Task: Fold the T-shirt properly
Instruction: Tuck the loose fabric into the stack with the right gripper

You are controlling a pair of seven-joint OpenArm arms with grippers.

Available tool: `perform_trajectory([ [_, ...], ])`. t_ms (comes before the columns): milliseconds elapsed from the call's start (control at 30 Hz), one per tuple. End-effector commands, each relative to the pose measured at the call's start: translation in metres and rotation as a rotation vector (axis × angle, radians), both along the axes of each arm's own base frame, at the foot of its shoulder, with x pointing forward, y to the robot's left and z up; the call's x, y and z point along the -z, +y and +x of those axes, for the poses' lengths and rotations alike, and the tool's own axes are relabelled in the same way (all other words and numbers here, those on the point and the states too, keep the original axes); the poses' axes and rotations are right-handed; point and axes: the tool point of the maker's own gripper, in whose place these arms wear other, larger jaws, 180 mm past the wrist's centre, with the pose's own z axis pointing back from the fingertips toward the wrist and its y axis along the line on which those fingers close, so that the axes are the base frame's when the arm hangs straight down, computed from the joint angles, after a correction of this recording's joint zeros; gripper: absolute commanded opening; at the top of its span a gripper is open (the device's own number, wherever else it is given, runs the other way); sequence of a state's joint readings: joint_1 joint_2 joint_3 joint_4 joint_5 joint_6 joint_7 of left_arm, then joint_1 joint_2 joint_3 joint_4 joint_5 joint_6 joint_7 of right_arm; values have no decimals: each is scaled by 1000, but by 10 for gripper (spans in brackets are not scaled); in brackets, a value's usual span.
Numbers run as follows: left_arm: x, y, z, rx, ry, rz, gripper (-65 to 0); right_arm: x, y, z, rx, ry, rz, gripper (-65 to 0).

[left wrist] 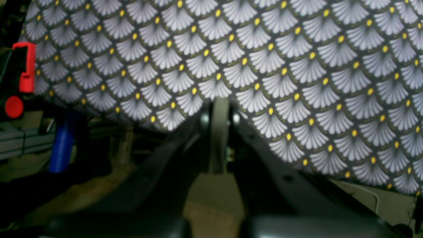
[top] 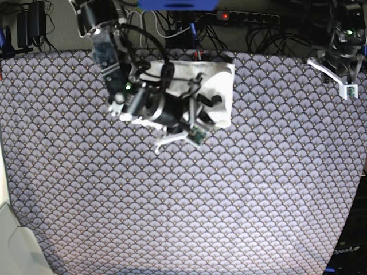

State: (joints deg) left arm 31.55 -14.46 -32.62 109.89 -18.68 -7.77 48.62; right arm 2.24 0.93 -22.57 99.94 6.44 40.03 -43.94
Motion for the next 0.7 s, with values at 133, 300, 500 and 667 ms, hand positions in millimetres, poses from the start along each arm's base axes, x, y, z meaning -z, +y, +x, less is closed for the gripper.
perform_trajectory([
  [133, -10, 3, 7, 10, -34, 20, -646, 9, 2, 13, 15, 32, 29, -591],
  [300, -9, 3, 6, 9, -32, 18, -646, 7, 11, 11, 9, 30, 78, -591],
  [500, -9, 3, 5, 7, -30, 20, -646, 32, 23, 17, 12, 111, 109, -591],
  [667, -10, 6, 3, 8, -24, 26, -646, 59, 28, 21, 27, 180, 159, -590],
])
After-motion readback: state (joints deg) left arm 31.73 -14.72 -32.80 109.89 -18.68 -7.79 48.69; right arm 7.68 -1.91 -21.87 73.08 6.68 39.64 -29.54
